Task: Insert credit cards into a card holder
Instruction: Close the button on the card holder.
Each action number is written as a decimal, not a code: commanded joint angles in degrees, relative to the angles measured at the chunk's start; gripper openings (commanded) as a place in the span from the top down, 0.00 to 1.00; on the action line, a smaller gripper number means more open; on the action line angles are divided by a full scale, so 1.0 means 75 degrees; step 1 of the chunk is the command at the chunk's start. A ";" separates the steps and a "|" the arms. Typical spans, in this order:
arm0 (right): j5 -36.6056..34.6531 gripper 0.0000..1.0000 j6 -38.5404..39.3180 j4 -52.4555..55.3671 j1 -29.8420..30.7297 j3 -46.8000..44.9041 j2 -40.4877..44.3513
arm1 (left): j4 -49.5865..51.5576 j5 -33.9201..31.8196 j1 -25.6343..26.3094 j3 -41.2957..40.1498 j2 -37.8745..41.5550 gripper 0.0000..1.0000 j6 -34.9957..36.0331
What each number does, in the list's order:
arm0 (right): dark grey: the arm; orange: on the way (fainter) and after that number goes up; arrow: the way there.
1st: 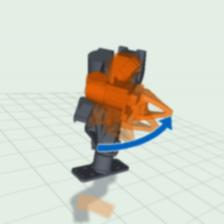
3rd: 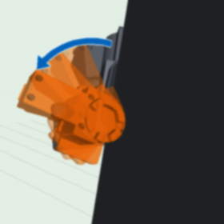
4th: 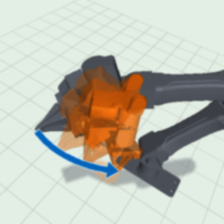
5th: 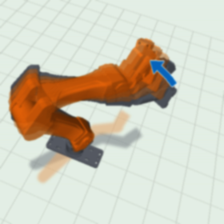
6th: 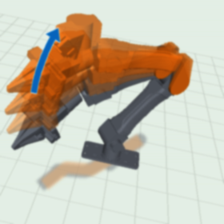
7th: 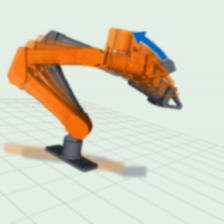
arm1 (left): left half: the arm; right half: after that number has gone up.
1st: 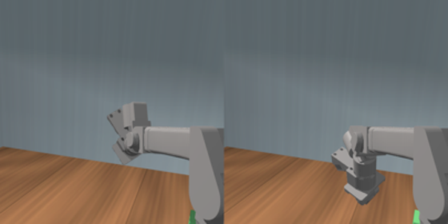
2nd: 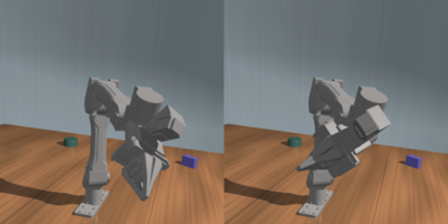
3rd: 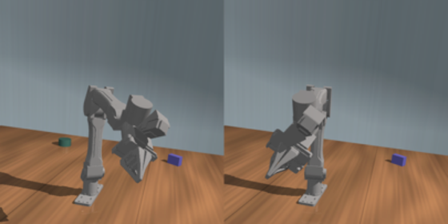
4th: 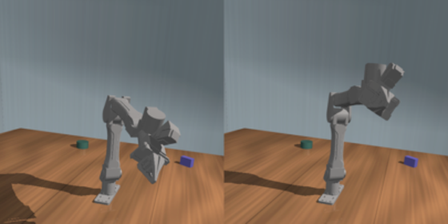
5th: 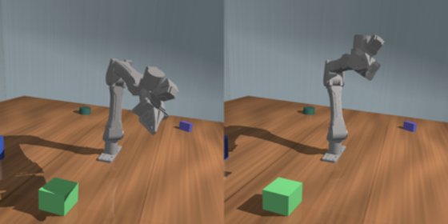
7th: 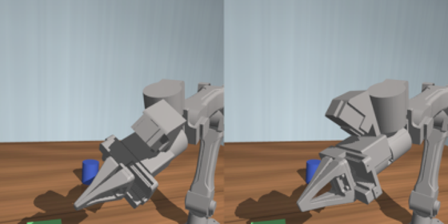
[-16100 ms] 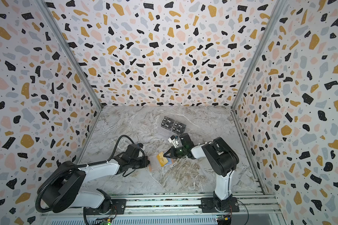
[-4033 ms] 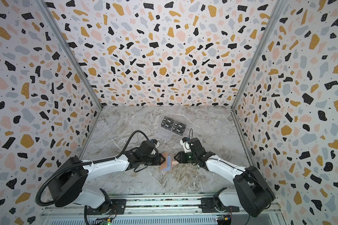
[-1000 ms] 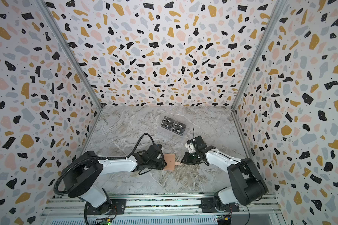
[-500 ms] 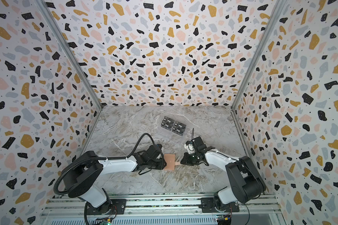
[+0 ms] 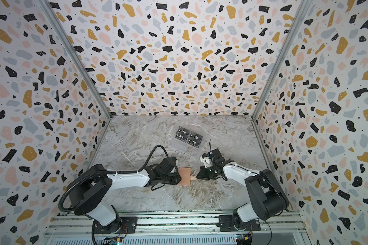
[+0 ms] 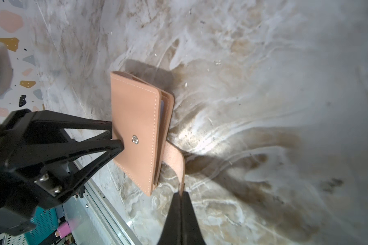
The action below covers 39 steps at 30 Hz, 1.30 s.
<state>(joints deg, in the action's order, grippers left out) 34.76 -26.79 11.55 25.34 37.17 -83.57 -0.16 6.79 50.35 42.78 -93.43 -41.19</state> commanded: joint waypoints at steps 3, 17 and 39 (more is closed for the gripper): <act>0.0876 1.00 0.0167 -0.0586 0.0001 -0.0004 0.0281 | 0.0559 -0.0202 0.0056 -0.0483 -0.0144 0.68 -0.0141; 0.1242 1.00 0.0329 -0.0732 0.0655 0.0996 -0.0832 | 0.0436 -0.0231 0.0055 -0.0541 -0.0076 0.68 -0.0182; -0.0709 1.00 0.1231 0.1343 0.1268 0.2466 -0.1942 | 0.0251 -0.0193 0.0072 -0.0634 -0.0070 0.68 -0.0228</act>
<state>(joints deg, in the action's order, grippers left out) 33.54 -20.14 16.97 34.26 53.87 -97.69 -3.81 6.28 50.48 40.49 -92.58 -42.87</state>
